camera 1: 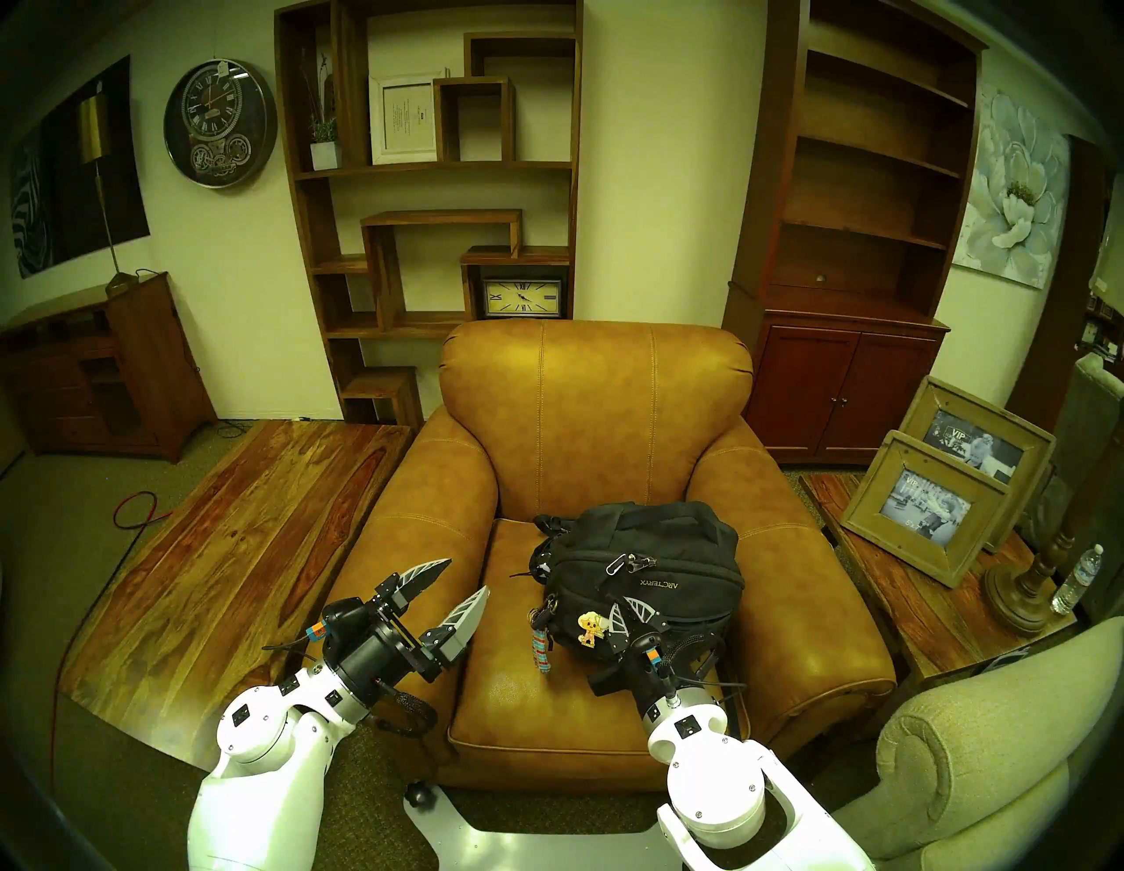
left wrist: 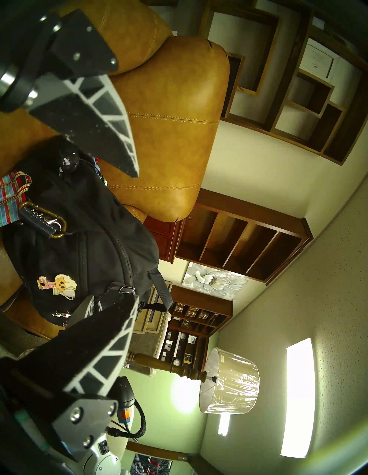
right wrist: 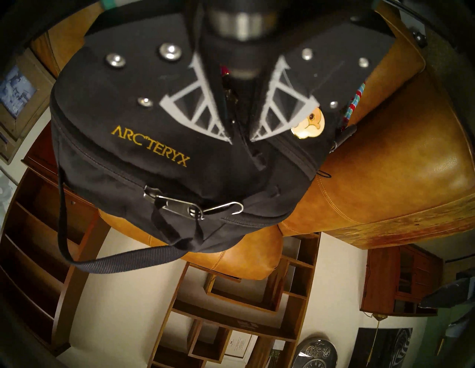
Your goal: Close a bag with a zipper
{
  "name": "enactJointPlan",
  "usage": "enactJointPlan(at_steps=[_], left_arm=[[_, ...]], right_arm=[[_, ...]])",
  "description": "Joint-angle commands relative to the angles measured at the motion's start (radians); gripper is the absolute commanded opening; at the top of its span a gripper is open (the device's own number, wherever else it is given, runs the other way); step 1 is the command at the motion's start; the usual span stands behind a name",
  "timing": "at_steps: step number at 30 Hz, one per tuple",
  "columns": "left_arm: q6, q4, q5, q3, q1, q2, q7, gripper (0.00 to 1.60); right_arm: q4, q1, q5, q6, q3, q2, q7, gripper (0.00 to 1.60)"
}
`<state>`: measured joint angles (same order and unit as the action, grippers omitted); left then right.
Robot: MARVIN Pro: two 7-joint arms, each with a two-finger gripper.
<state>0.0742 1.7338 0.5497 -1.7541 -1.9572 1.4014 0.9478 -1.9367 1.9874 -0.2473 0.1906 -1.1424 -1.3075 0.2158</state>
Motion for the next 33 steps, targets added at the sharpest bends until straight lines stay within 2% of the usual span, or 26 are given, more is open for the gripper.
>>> enactJointPlan(at_steps=[1, 4, 6, 15, 20, 27, 33], left_arm=[[-0.004, 0.014, -0.001, 0.002, 0.0, -0.001, 0.0, 1.6], [-0.004, 0.014, -0.001, 0.001, 0.001, 0.0, 0.0, 1.6], [-0.004, 0.014, -0.002, 0.001, 0.001, 0.0, 0.001, 1.6], [-0.005, 0.014, -0.003, 0.0, 0.001, 0.002, 0.002, 1.6], [-0.005, 0.014, -0.004, -0.001, 0.001, 0.003, 0.004, 1.6], [-0.007, 0.014, -0.006, -0.002, 0.002, 0.005, 0.004, 1.6], [-0.007, 0.014, -0.007, -0.003, 0.002, 0.007, 0.006, 1.6]], right_arm=[[-0.046, 0.022, -0.012, -0.017, 0.007, 0.023, 0.039, 0.26], [-0.067, 0.045, -0.015, -0.041, 0.011, 0.046, 0.078, 0.16], [-0.079, 0.062, -0.016, -0.048, 0.012, 0.06, 0.101, 0.0], [-0.08, 0.094, 0.014, -0.071, 0.024, 0.103, 0.195, 0.0], [-0.054, 0.093, -0.009, -0.15, 0.023, 0.096, 0.283, 0.0], [-0.04, 0.091, 0.007, -0.16, 0.034, 0.109, 0.333, 0.0], [-0.031, 0.117, 0.001, -0.173, 0.003, 0.093, 0.364, 0.0]])
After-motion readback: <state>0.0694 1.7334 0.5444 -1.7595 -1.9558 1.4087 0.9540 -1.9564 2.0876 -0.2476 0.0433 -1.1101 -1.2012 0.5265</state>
